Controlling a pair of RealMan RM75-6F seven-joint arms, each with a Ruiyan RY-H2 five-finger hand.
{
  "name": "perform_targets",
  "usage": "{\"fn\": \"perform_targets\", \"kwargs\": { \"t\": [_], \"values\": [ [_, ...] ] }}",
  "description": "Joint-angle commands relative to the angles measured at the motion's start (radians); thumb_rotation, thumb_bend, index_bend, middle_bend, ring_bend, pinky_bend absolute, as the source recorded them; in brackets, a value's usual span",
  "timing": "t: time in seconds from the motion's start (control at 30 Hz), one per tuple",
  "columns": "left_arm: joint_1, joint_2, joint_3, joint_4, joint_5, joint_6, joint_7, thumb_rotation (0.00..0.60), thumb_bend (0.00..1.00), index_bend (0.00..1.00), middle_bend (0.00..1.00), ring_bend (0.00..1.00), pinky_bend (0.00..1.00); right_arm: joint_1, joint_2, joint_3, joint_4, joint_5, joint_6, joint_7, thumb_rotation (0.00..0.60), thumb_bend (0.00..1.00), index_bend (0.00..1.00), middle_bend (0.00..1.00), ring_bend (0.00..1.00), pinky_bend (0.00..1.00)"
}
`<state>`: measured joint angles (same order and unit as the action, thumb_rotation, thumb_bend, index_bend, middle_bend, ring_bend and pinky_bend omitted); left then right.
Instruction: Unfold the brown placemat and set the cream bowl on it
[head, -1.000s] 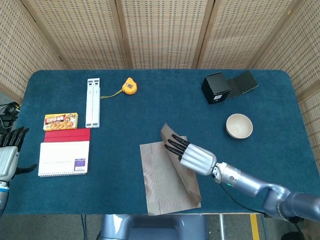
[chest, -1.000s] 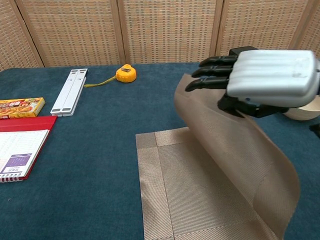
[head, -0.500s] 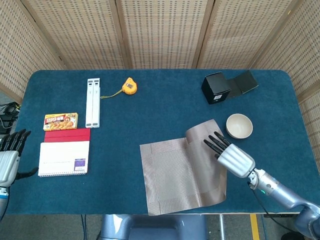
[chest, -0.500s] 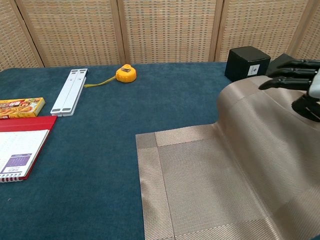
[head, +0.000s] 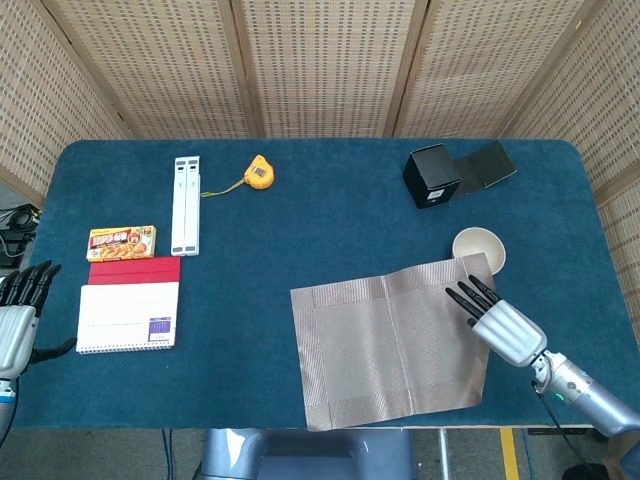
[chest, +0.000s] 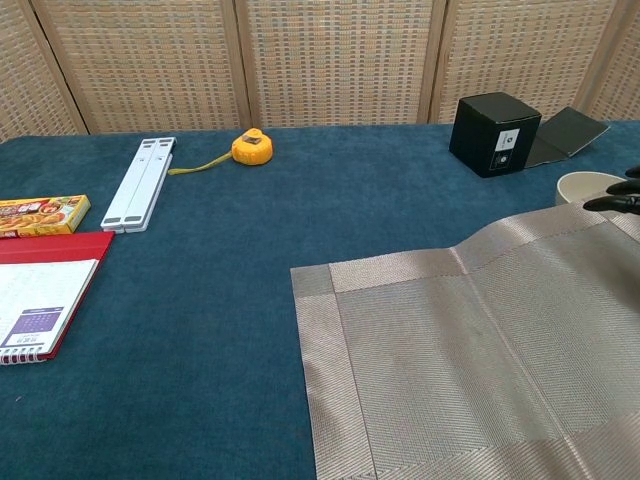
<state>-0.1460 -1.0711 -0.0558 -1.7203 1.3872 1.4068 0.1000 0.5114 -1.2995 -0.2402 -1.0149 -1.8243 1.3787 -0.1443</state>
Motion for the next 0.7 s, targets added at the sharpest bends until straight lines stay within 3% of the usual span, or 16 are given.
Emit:
{"fn": "perform_targets", "kwargs": {
  "t": [0.03,0.43,0.7],
  "values": [
    [0.0,0.0,-0.001,0.001,0.001,0.0,-0.001,0.6,0.0,0.0,0.0,0.0,0.0,-0.028,0.031,0.033,-0.113,0.036,-0.002,-0.082,0.6,0.0,0.0,0.0,0.0,0.0],
    [-0.02,-0.019,-0.001,0.033,0.079,0.009,-0.036,0.6,0.0,0.0,0.0,0.0,0.0,-0.125,0.192,0.121,-0.36,0.141,0.095,-0.156,0.6,0.0,0.0,0.0,0.0,0.0],
    [-0.082,-0.044,-0.01,0.081,0.157,-0.025,-0.033,0.6,0.0,0.0,0.0,0.0,0.0,-0.2,0.171,0.202,-0.325,0.285,0.125,-0.023,0.6,0.0,0.0,0.0,0.0,0.0]
  ]
}}
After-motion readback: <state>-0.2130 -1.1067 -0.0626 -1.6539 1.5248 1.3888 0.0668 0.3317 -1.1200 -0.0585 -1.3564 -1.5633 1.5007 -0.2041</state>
